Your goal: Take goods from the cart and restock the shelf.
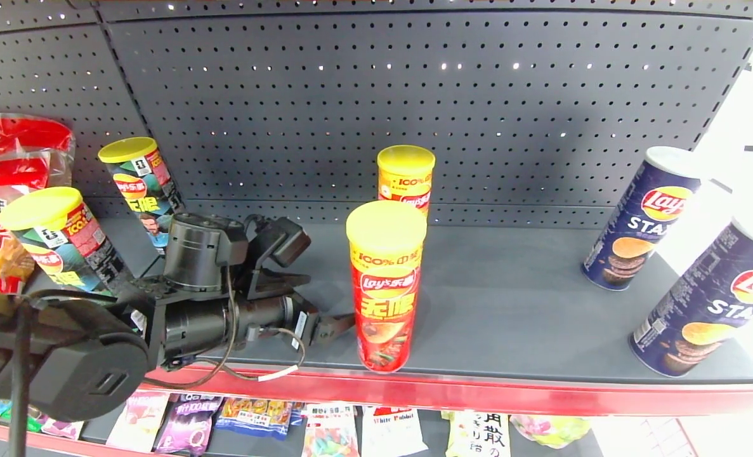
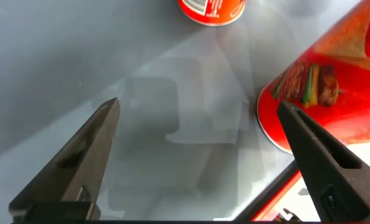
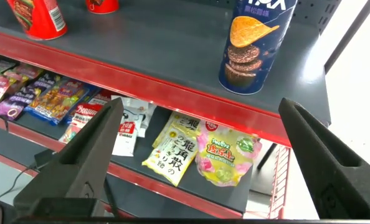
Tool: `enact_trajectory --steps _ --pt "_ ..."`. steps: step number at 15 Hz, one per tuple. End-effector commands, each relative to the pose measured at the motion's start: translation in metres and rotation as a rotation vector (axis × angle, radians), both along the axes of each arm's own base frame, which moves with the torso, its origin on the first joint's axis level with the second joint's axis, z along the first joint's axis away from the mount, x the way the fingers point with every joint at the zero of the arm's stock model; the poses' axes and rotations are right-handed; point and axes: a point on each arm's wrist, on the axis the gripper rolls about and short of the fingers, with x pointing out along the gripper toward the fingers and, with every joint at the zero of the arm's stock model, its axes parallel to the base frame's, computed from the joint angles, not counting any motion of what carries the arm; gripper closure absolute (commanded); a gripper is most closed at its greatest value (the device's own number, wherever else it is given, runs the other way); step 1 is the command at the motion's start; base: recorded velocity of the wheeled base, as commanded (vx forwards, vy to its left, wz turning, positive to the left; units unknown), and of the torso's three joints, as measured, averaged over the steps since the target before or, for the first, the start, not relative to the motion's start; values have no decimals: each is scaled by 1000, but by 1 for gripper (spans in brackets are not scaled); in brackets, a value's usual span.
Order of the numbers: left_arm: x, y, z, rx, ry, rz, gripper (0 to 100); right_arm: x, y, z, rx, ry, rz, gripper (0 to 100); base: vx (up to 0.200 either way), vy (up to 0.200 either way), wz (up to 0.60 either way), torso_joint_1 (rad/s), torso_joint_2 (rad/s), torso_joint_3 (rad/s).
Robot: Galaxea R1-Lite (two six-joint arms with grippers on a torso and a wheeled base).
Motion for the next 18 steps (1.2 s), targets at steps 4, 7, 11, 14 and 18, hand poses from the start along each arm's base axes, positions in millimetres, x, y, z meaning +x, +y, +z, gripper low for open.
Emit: enact_trajectory --steps 4,7,11,14,18 --pt "1 -1 0 0 -1 -1 0 1 0 0 -2 5 1 0 0 0 0 0 0 0" --pt "-1 1 0 1 -1 2 0 1 0 0 -2 5 1 0 0 0 0 0 0 0" --pt "-25 17 32 -27 -88 58 0 2 1 -5 -7 22 1 0 0 0 0 0 0 0" --pt "-95 60 63 -9 -135 152 0 4 2 -8 -9 47 -3 0 0 0 0 0 0 0" --pt "-172 113 74 10 -197 389 0 6 5 1 -25 106 -161 0 0 0 0 0 0 0"
